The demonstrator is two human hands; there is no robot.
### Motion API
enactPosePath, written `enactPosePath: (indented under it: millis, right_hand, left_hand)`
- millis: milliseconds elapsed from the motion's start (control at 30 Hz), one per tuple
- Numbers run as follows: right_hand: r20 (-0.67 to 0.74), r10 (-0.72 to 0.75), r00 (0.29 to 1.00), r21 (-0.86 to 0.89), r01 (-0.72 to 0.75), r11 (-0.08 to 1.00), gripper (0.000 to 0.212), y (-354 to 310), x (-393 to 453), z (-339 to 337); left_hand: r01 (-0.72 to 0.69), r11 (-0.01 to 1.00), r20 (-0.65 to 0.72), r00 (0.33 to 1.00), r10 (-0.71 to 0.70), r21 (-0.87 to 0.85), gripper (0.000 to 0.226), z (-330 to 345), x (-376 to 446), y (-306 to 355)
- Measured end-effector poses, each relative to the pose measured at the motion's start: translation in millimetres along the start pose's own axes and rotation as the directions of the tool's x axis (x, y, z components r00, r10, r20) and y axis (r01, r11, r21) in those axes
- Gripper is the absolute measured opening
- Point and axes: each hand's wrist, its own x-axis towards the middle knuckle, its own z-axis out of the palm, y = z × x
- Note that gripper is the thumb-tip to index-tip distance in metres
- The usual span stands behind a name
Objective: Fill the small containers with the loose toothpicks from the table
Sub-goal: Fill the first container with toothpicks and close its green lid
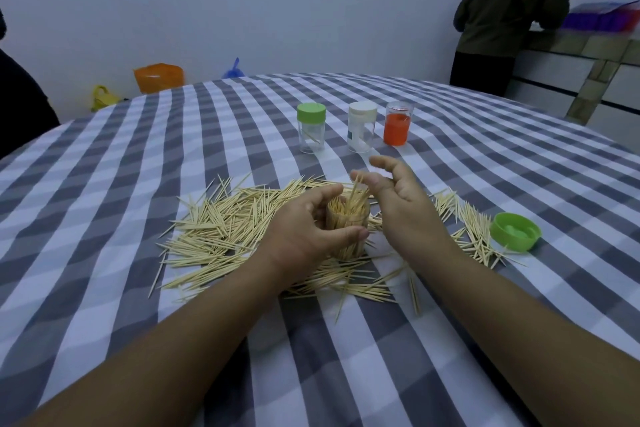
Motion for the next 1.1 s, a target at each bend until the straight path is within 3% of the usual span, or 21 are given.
enactPosePath:
  millis: [100, 233, 333, 533, 633, 800, 1000, 1100]
  right_hand:
    - [0.006, -0.084, 0.996, -0.021, 0.084, 0.996, 0.031, 1.0, -1.2, -1.4]
    - [0.045, -0.097, 0.994, -0.033, 0.098, 0.995, 0.026, -0.8, -3.5, 1.1]
    - [0.05, -0.114, 0.992, -0.045, 0.116, 0.992, 0.021, -1.7, -5.2, 0.1]
    - [0.022, -0.226, 0.974, -0.292, 0.222, 0.93, 0.02, 1.8, -2.4, 0.4]
    - [-0.034, -0.185, 0.982, -0.29, 0.167, 0.942, 0.025, 4.7, 0.0, -1.4]
    - [-0.001, -0.121, 0.993, -0.257, 0.117, 0.959, 0.034, 4.9, -1.3, -0.7]
    - [0.085, -0.106, 0.991, -0.205, 0.122, 0.971, 0.024, -4.0, -4.8, -4.0]
    - [0.121, -0.109, 0.987, -0.283, 0.139, 0.949, 0.032, -3.1, -2.2, -6.3]
  left_hand:
    - [-0.005, 1.0, -0.008, 1.0, 0.005, 0.012, 0.082, -0.2, 0.1, -1.1]
    - [-0.025, 0.999, -0.015, 1.0, 0.026, 0.032, 0.075, -1.5, 0.5, -2.9]
    - [-0.018, 0.999, -0.016, 1.0, 0.018, 0.035, 0.082, -0.7, 2.1, -4.0]
    - [-0.029, 0.998, -0.011, 1.0, 0.029, 0.047, 0.073, -1.9, 0.9, -3.0]
    - [-0.027, 0.999, 0.003, 1.0, 0.027, 0.035, 0.075, -1.7, 0.7, -1.7]
    - [-0.031, 0.999, 0.008, 0.999, 0.031, 0.012, 0.086, -1.3, 0.4, -1.3]
    - [-0.056, 0.998, 0.016, 0.998, 0.056, 0.012, 0.055, -2.0, -1.1, 0.7]
    - [-0.054, 0.998, 0.017, 0.998, 0.054, 0.018, 0.05, -2.5, -1.7, 2.1]
